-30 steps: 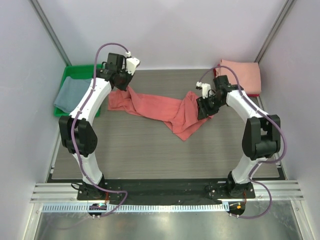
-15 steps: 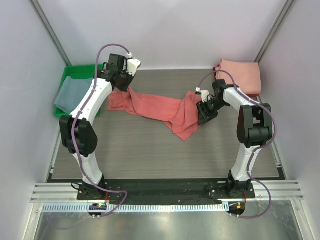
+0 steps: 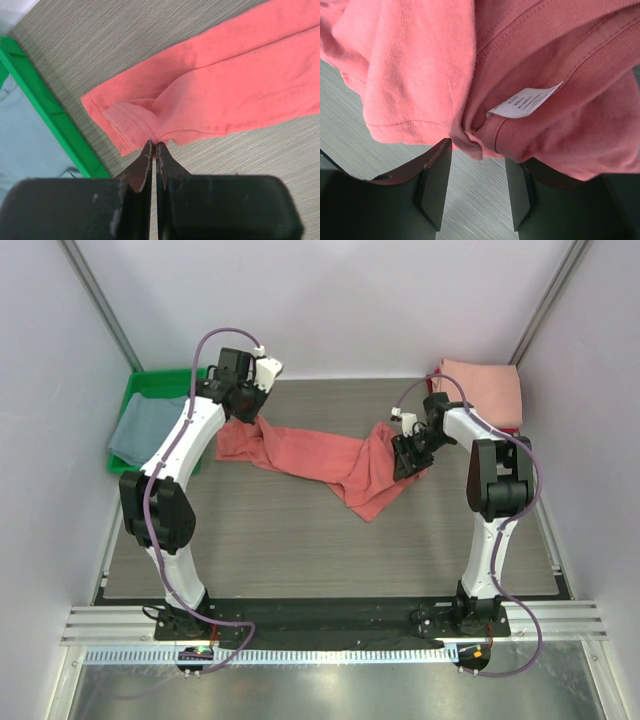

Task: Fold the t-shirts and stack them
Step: Flatten the tshirt out

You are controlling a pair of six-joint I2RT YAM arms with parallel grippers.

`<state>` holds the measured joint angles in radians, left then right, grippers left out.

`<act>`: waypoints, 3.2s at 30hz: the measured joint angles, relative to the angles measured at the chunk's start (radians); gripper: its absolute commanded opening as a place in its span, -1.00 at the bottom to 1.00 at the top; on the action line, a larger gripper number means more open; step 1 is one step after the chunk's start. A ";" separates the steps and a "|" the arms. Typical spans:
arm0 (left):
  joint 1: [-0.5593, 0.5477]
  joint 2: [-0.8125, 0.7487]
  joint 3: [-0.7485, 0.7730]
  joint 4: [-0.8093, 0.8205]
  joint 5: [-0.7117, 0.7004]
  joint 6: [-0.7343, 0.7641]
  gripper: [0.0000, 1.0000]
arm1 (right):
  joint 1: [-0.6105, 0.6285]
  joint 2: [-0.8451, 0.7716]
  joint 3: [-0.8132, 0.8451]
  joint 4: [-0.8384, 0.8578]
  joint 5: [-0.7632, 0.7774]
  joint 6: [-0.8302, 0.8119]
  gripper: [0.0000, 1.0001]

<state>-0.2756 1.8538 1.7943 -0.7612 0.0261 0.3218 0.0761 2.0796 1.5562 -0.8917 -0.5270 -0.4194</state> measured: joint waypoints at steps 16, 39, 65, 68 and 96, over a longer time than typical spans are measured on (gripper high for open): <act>0.000 -0.005 0.000 -0.002 -0.039 0.021 -0.99 | 0.000 -0.026 0.092 -0.090 -0.039 0.005 -0.98; 0.021 -0.652 0.055 -0.017 -0.191 0.135 -1.00 | -0.013 -0.833 0.533 0.120 0.294 0.062 -0.97; 0.030 -0.797 0.177 -0.045 -0.114 0.213 -1.00 | -0.050 -1.068 0.570 0.192 0.298 -0.041 -0.98; 0.032 -0.765 -0.005 0.010 -0.120 0.236 -1.00 | -0.051 -1.036 0.358 0.265 0.276 -0.048 -0.97; 0.137 0.261 0.029 0.282 -0.130 0.231 -1.00 | 0.043 0.159 0.465 0.536 0.453 -0.120 -0.97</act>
<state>-0.1387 2.1147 1.8229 -0.4797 -0.1043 0.5529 0.1192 2.2387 2.0209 -0.3561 -0.0738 -0.5392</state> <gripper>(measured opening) 0.007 0.028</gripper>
